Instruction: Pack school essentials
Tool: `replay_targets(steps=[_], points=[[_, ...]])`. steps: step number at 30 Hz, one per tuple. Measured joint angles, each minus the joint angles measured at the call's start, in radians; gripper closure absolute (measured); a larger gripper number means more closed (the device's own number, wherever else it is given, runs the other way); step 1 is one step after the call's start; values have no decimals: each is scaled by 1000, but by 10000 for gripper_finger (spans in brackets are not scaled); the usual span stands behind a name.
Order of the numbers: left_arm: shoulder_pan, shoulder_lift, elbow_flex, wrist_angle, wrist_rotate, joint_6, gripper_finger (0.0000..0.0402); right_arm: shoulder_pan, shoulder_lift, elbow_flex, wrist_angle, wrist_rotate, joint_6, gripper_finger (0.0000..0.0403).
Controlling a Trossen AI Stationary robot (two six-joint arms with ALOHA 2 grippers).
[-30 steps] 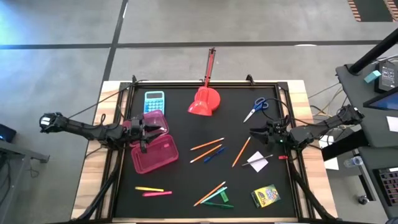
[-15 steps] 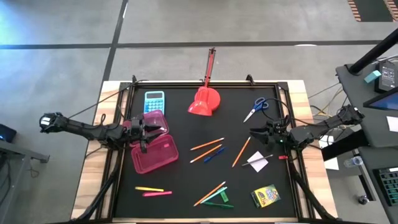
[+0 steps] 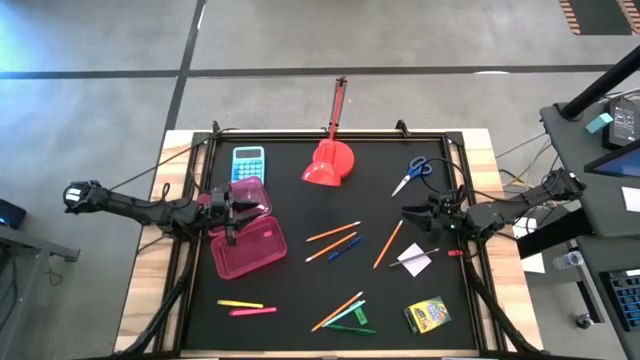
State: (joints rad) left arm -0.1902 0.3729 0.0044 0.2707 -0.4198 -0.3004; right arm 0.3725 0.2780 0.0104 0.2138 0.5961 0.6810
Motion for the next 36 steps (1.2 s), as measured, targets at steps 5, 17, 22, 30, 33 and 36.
replay_targets(steps=[5, 17, 22, 30, 33, 36], points=[[0, 0, 0, 0, 0, 0, 258, 0, 0, 0, 0, 0, 0, 268], [0, 0, 0, 0, 0, 0, 258, 0, 0, 0, 0, 0, 0, 268], [0, 0, 0, 1, -12, 0, 258, 0, 0, 0, 0, 0, 0, 268], [0, 0, 0, 159, 11, -53, 258, 0, 0, 0, 0, 0, 0, 268], [0, 0, 0, 267, 27, -53, 258, 0, 0, 0, 0, 0, 0, 268], [0, 0, 0, 365, 26, -61, 258, 0, 0, 0, 0, 0, 0, 268]])
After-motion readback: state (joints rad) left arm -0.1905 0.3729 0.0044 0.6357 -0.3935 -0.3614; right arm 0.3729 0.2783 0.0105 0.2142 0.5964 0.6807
